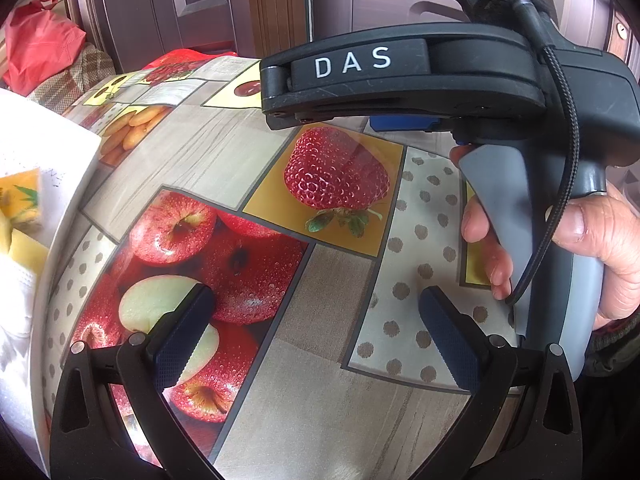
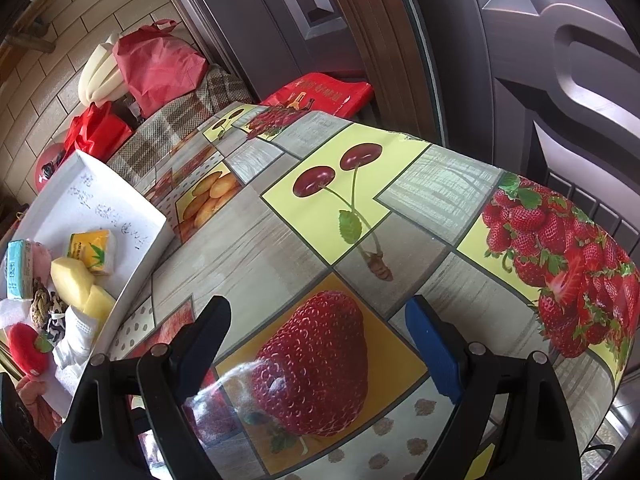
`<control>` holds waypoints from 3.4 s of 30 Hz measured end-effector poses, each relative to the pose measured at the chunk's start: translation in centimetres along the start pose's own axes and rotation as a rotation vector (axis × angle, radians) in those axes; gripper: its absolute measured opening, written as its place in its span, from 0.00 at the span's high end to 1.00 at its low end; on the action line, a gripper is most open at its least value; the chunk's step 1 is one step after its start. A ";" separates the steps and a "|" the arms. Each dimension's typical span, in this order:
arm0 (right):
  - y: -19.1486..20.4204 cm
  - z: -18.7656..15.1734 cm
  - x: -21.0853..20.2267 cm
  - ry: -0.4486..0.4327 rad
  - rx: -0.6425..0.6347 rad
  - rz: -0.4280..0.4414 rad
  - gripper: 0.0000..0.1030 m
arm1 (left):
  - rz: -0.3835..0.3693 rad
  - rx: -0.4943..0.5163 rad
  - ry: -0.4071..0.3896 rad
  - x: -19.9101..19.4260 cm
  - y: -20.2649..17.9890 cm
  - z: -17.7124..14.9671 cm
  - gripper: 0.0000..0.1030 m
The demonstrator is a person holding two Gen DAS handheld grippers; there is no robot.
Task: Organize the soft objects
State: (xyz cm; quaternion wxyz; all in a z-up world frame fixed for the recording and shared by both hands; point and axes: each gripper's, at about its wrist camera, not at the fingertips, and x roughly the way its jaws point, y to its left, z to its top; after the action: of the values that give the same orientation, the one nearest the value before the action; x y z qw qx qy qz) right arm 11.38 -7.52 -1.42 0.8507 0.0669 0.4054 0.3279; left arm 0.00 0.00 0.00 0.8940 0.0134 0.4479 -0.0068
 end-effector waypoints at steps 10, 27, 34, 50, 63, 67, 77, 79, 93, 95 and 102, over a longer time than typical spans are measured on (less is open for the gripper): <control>0.2 0.2 0.1 0.007 -0.013 0.003 0.13 | -0.001 -0.001 0.000 0.0 0.0 0.0 0.01; 0.3 0.1 0.2 0.010 -0.020 -0.001 0.13 | -0.001 -0.001 0.000 0.0 0.0 0.0 0.01; 0.3 0.1 0.2 0.012 -0.022 0.003 0.13 | -0.001 -0.001 0.000 0.0 0.0 0.0 0.01; 0.4 0.3 0.4 0.017 -0.028 0.012 0.13 | -0.001 -0.001 0.000 0.0 0.0 0.0 0.01; 0.1 0.2 0.2 0.013 -0.020 0.026 0.13 | -0.001 -0.001 0.000 0.0 -0.1 0.0 0.01; 0.0 0.2 0.2 0.013 -0.017 0.030 0.13 | -0.001 -0.001 0.000 0.0 -0.1 0.0 0.01; 0.0 0.2 0.2 0.013 -0.017 0.031 0.13 | -0.001 -0.001 0.000 0.0 -0.1 0.0 0.01; 0.0 0.2 0.2 0.013 -0.018 0.030 0.13 | -0.001 -0.001 0.000 0.0 -0.1 0.0 0.01; 0.1 0.2 0.3 0.012 -0.015 0.033 0.13 | -0.001 -0.001 0.000 0.0 -0.1 0.0 0.01; 0.0 0.2 0.3 0.013 -0.018 0.030 0.13 | -0.001 0.000 0.000 0.0 -0.1 0.0 0.01; 0.1 0.1 0.3 0.014 -0.020 0.029 0.12 | -0.012 0.013 -0.002 0.2 0.0 0.2 0.01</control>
State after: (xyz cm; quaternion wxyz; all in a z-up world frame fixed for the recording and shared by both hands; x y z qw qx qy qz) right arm 11.60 -7.27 -1.51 0.8437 0.0618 0.4070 0.3446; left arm 0.28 0.03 0.01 0.8943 0.0166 0.4470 -0.0152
